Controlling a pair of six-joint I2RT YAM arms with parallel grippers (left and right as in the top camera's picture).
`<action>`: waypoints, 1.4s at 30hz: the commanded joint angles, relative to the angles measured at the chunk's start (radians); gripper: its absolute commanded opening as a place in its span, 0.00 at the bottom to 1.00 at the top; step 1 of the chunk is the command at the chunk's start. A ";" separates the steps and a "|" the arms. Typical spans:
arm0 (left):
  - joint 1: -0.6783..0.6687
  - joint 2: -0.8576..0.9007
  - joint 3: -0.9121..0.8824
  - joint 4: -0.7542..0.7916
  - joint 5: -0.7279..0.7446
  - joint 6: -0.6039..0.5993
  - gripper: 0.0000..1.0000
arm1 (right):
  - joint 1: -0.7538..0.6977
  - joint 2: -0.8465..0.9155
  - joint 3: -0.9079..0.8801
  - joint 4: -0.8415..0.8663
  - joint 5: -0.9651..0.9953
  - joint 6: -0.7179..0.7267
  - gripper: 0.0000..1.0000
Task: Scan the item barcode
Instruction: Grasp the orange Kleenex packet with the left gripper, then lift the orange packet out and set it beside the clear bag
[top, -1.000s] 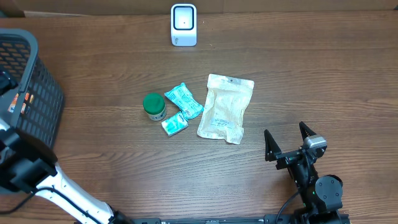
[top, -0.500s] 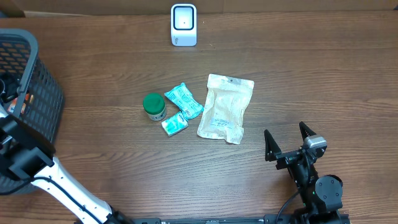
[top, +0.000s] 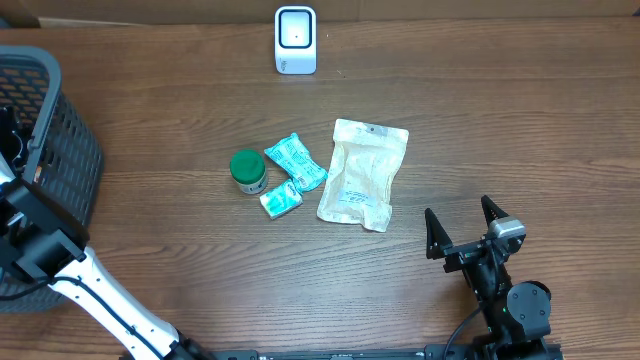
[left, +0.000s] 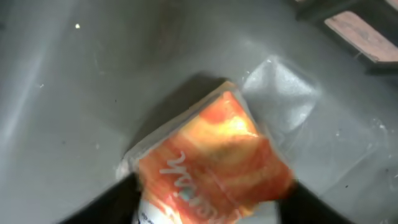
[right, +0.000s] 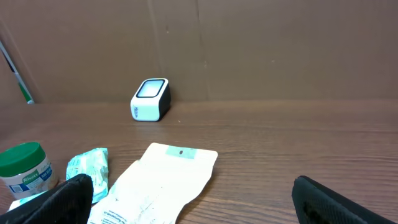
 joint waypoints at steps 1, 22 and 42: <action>0.005 0.023 -0.016 -0.008 0.025 0.029 0.20 | 0.004 -0.009 -0.010 0.007 -0.001 -0.002 1.00; 0.005 -0.217 0.214 -0.180 0.042 -0.101 0.04 | 0.004 -0.009 -0.010 0.007 -0.001 -0.002 1.00; -0.251 -0.724 0.245 -0.400 0.391 -0.114 0.04 | 0.004 -0.009 -0.010 0.007 -0.001 -0.002 1.00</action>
